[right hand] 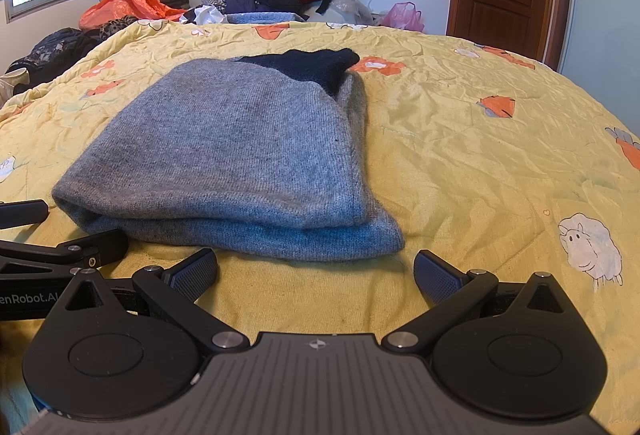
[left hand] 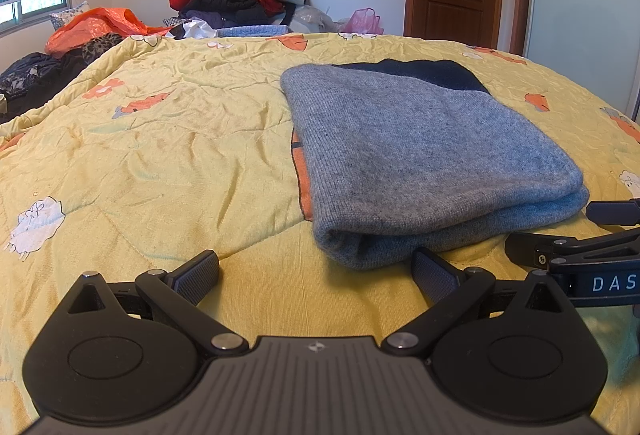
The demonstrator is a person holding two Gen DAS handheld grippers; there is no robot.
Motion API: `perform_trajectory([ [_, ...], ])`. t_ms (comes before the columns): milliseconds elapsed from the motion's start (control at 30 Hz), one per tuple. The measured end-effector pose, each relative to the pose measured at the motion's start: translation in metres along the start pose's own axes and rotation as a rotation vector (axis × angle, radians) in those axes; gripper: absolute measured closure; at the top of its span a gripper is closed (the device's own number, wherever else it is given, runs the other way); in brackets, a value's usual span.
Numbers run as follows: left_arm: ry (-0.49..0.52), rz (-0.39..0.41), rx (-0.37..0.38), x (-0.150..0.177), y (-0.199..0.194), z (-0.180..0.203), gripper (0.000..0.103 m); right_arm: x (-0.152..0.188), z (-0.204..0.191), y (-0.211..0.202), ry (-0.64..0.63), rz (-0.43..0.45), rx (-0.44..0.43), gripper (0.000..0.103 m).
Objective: Fold small clothes
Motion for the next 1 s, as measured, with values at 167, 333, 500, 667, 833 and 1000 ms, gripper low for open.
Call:
perform_trajectory([
  [167, 0.0, 0.0, 0.0, -0.0001, 0.0001, 0.0001, 0.0, 0.0003, 0.0001, -0.0003, 0.0, 0.0, 0.0, 0.0],
  [333, 0.0, 0.0, 0.0, -0.0001, 0.0, 0.0001, 0.0, 0.0002, 0.0, -0.0001, 0.0, 0.0, 0.0, 0.0],
  [500, 0.0, 0.0, 0.0, 0.0, -0.0002, -0.0002, 0.0, 0.0004, 0.0, -0.0001, 0.0, 0.0, 0.0, 0.0],
  [667, 0.001, -0.001, 0.0, -0.0002, 0.0001, 0.0002, 0.0, 0.0004, -0.0001, 0.0, 0.0, 0.001, 0.0, 0.0],
  [833, -0.013, -0.012, -0.005, 0.0013, -0.0027, -0.0008, 0.0, 0.0004, -0.0003, 0.0001, 0.001, 0.001, -0.001, 0.0],
  [1000, -0.02, -0.044, -0.003, -0.001, -0.0043, 0.0, 0.0, 0.0008, -0.0003, -0.0002, 0.001, 0.001, 0.0, 0.0],
])
Point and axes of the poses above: each gripper's, at about its wrist camera, not at the fingertips, and y roughly the way its jaws point, z to its right, x to its underside, the point moved 1 cm from there along y, roughly the way its jaws point, and after that the axes turned 11 degrees about y, right-handed, at the moved point
